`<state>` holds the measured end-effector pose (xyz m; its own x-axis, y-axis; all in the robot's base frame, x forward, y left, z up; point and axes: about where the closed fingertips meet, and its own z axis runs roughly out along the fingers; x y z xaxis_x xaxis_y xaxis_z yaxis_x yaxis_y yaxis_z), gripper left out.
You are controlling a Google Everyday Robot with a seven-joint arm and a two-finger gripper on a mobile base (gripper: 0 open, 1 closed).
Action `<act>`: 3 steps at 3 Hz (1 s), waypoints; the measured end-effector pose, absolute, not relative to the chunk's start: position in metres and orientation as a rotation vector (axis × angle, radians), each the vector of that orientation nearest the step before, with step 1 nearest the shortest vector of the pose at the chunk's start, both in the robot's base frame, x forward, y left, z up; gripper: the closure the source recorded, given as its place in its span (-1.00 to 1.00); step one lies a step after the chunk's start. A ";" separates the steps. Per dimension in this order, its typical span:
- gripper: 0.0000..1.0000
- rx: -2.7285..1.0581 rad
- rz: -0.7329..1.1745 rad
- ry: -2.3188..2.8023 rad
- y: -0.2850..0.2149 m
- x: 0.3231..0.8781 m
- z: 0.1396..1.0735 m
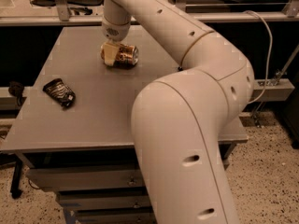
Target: Place orange can upright
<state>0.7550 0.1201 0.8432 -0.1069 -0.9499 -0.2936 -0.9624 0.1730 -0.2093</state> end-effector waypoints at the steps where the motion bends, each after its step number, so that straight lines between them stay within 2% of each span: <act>1: 0.31 -1.815 0.029 2.125 0.119 0.756 0.845; 2: 0.76 -1.805 0.066 2.100 0.119 0.750 0.858; 3: 1.00 -1.766 0.164 2.051 0.114 0.733 0.877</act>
Offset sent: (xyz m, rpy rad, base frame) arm -0.0153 -0.0061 0.0413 0.0678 -0.0060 0.0076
